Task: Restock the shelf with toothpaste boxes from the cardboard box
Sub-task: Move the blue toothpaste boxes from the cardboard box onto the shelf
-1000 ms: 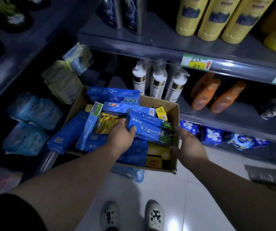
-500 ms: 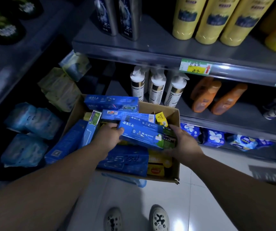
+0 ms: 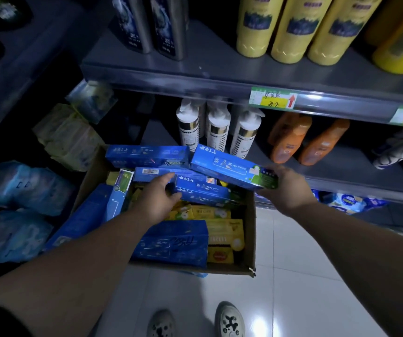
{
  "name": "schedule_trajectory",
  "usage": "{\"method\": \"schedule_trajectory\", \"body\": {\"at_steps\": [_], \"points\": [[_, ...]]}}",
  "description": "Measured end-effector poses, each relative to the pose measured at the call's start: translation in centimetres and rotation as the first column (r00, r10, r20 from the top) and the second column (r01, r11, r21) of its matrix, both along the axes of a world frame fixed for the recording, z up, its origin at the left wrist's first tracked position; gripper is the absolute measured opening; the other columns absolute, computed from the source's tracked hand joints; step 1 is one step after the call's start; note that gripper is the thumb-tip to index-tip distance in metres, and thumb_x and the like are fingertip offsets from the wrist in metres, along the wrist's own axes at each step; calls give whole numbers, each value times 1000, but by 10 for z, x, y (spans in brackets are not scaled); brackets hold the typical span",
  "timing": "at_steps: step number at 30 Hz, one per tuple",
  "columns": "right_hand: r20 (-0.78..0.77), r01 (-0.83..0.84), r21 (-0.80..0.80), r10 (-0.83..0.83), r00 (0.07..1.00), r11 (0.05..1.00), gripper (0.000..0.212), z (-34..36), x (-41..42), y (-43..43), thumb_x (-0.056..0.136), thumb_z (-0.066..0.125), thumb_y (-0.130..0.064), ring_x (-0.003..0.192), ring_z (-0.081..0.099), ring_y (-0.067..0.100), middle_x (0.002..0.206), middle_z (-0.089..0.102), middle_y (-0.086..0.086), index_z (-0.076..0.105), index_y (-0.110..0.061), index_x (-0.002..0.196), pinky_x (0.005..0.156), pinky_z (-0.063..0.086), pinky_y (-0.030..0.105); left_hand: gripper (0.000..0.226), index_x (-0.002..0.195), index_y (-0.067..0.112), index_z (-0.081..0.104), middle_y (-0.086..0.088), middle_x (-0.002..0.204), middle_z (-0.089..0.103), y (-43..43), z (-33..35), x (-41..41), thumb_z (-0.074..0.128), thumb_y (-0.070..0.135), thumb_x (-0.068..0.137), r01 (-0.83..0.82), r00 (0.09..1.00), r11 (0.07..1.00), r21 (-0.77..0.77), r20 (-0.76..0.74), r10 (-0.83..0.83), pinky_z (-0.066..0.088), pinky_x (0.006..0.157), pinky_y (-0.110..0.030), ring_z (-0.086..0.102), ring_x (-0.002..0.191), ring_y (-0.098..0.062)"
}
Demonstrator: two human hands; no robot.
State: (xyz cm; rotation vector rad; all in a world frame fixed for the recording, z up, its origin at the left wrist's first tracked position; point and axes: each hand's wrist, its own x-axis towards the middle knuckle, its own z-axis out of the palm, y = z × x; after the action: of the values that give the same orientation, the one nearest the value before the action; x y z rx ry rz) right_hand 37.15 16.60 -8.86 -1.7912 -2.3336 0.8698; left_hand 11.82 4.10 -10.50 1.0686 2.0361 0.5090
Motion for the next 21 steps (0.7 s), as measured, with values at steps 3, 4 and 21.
{"method": "schedule_trajectory", "body": {"at_steps": [3,4,21], "points": [[13,-15,15,14,1000,1000,60,-7,2,-4,76,80,-22,110,56,29,121,61,12,56,-18,131,80,37,25,68,152,16,24,-7,154,33,6,-11,2,60,22,94,29,998,998,-49,-53,-31,35,108,-35,35,138,-26],[13,-17,16,16,1000,1000,60,-9,2,-5,76,80,-21,111,55,28,123,61,11,56,-18,131,83,39,26,70,152,16,23,-7,153,34,8,-13,2,60,23,94,29,998,998,-58,-61,-33,34,108,-34,36,137,-26],[-33,12,10,-12,999,1000,57,19,3,-13,77,79,-22,110,57,31,120,63,14,57,-16,129,79,36,25,27,116,19,55,-6,116,57,-16,26,-28,60,34,93,-144,988,989,17,57,142,41,93,-36,54,112,-24]]}}
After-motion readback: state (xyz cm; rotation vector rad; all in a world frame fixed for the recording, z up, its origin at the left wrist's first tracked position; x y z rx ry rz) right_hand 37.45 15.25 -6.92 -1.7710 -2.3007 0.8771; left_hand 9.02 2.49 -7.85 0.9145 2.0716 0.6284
